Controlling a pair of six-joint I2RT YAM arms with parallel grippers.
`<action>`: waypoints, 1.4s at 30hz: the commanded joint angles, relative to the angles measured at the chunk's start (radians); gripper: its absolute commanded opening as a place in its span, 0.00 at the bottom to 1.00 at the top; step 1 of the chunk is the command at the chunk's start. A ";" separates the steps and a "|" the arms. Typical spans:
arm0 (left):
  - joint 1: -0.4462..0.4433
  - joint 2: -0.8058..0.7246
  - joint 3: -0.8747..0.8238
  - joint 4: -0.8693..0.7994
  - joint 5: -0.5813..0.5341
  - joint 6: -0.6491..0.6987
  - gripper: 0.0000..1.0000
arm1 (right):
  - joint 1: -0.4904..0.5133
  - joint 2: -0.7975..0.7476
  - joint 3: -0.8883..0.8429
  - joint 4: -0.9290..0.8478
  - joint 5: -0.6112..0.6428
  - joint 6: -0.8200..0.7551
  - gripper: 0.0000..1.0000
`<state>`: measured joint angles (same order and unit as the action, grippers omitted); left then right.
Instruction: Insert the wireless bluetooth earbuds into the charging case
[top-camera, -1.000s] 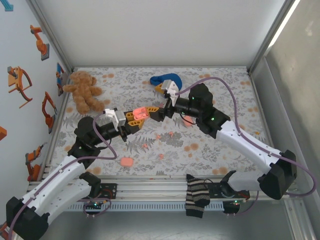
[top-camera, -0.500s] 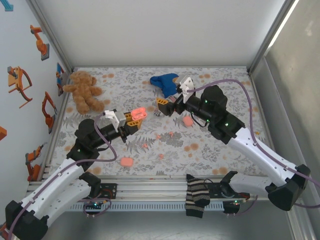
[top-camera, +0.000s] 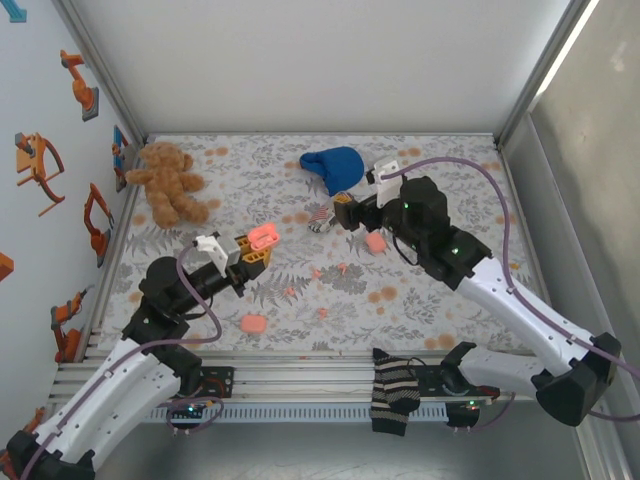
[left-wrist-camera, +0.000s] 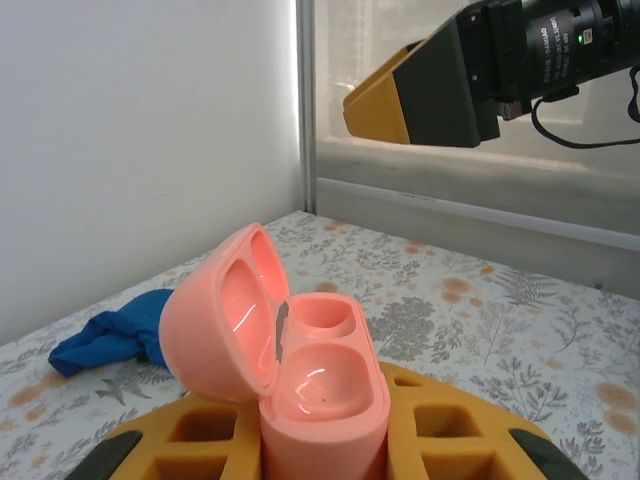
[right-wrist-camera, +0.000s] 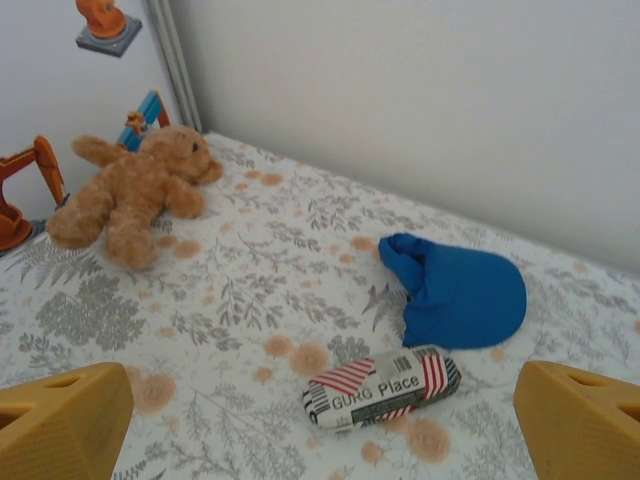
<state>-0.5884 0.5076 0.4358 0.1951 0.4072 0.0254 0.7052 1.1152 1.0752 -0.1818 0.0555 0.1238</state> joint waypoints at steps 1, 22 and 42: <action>-0.002 -0.048 -0.005 -0.058 -0.044 -0.010 0.00 | -0.022 0.040 -0.008 -0.112 -0.071 0.087 0.92; -0.003 -0.111 0.006 -0.136 -0.059 -0.012 0.00 | -0.027 0.413 -0.026 -0.188 -0.343 0.163 0.62; -0.003 -0.112 -0.014 -0.115 -0.060 -0.044 0.00 | 0.052 0.738 0.152 -0.255 -0.333 0.015 0.52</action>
<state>-0.5884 0.3996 0.4313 0.0521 0.3542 0.0010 0.7456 1.8355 1.1927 -0.4091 -0.2874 0.1661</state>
